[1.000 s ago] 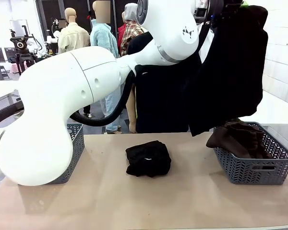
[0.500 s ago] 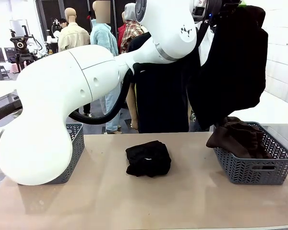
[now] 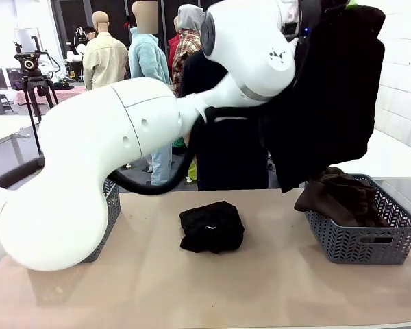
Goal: Sort the tops and bottoms.
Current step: Sort the clothes according to human instructions.
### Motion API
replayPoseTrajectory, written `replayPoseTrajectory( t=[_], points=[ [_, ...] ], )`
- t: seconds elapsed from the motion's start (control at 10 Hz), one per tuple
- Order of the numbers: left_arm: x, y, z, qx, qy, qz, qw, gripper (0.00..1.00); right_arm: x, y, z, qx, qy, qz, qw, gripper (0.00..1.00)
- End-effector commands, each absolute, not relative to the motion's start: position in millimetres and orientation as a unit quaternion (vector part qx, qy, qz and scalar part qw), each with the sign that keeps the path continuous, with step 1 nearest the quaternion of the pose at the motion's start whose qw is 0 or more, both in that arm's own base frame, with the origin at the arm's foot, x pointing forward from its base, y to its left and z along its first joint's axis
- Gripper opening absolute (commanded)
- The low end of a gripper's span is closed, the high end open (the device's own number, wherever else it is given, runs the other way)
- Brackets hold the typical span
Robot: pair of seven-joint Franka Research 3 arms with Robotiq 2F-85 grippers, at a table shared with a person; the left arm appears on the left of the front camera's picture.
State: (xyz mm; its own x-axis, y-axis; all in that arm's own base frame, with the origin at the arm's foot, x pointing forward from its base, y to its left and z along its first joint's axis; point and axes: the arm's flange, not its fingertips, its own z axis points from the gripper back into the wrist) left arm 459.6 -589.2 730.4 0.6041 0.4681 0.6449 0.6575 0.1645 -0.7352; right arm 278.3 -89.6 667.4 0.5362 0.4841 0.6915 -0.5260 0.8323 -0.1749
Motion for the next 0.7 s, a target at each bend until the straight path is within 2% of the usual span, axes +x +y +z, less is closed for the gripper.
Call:
replayPoseTrajectory(
  t=[0.0,0.2,0.4,0.6],
  points=[
    [522.6,-652.5,747.3,-0.703,-0.422,-0.113,0.561,0.00,278.0,-89.5,666.9,0.027,-0.381,0.284,0.879,1.00],
    [533.9,-678.1,740.0,-0.723,-0.408,-0.116,0.545,0.00,278.0,-89.5,666.9,0.027,-0.381,0.284,0.879,1.00],
    [551.4,-699.2,709.4,-0.721,-0.397,-0.099,0.559,0.00,278.0,-89.5,666.9,0.027,-0.381,0.284,0.879,1.00],
    [545.7,-718.1,667.7,-0.721,-0.378,-0.082,0.575,0.00,278.0,-89.5,666.9,0.027,-0.381,0.284,0.879,1.00]
  ],
)
